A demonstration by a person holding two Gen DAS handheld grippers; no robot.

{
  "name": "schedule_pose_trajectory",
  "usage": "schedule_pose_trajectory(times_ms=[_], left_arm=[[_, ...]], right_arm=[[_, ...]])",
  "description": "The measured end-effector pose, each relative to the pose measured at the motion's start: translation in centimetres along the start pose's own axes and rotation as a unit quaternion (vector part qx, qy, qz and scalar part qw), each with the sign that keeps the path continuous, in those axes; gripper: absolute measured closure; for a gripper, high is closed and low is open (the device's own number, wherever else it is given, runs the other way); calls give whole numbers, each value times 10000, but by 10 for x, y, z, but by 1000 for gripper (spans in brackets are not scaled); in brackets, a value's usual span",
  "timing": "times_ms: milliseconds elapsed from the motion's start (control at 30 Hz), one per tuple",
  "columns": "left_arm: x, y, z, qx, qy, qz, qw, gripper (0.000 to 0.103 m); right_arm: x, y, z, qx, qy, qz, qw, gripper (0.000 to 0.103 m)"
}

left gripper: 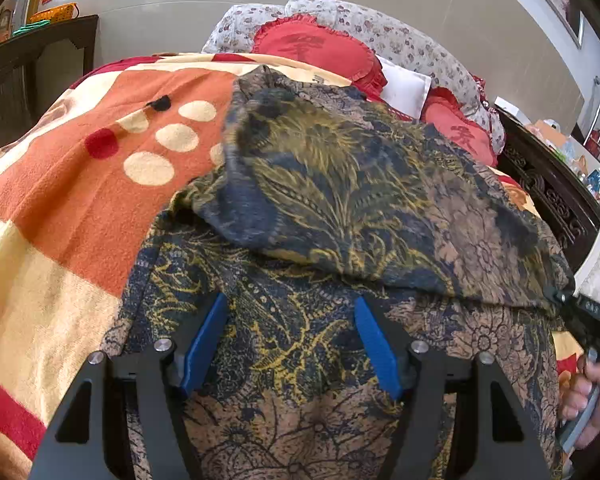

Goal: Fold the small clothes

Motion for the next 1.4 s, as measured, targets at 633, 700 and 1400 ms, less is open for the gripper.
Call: schedule_pose_trajectory(times_ms=[633, 700, 1400], left_arm=[[-30, 117, 42, -373, 380, 339, 9980, 69], [-28, 120, 70, -113, 677, 430, 9967, 74], [-11, 78, 20, -317, 861, 476, 9946, 45]], right_arm=[[59, -3, -56, -669, 73, -1437, 9873, 68], [61, 7, -35, -635, 6, -1325, 9891, 68], [38, 34, -34, -683, -186, -592, 9957, 66]])
Point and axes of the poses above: each gripper's, at about its wrist camera, not at the fingertips, and z roughly the way its jaws point, x to its left, y to its top, the point moved 4 cm from there along z, roughly the way its jaws point, and after that the axes turned 1 degree about y, right-handed, at the moved point
